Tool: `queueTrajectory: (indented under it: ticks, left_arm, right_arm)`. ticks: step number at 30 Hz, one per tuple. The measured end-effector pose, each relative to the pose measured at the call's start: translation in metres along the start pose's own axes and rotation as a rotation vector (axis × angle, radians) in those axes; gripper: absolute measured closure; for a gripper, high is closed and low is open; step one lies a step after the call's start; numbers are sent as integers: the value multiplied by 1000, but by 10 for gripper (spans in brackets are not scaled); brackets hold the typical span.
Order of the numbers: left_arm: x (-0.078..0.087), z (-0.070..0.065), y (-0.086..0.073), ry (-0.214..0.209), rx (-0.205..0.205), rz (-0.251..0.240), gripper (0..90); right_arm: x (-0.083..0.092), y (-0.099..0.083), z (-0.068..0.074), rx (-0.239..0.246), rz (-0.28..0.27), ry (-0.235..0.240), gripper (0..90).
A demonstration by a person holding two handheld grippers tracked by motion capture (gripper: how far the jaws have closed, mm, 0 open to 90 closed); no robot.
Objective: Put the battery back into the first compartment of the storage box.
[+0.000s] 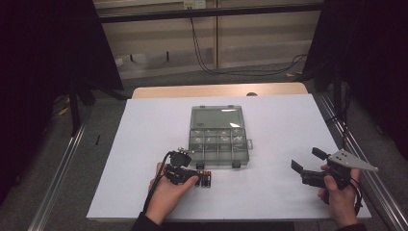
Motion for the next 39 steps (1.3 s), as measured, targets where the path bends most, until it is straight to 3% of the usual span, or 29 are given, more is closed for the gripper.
queueTrajectory:
  ticks: [14, 21, 31, 39]
  left_arm:
    - [-2, 3, -2, 82, -9, 13, 747]
    - [-3, 1, -3, 111, -57, 18, 767]
    - [-1, 3, -2, 80, -54, 18, 776]
    - [11, -2, 1, 37, -51, -11, 776]
  right_arm:
    - [-1, -1, 0, 3, 1, 4, 53]
    - [-1, -2, -2, -14, 1, 10, 56]
    - [-2, -1, 0, 5, -1, 18, 52]
    - [-1, -1, 0, 5, -2, 12, 51]
Point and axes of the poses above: each handheld gripper's, and its own axes: x roughly backward along the jaws, y roughly out of its top, z roughly to its left, the point moved 5 cm from there along -x, roughly forward along the jaws, and after that the axes turned 6 degrees about x, right-handed, at the moved point
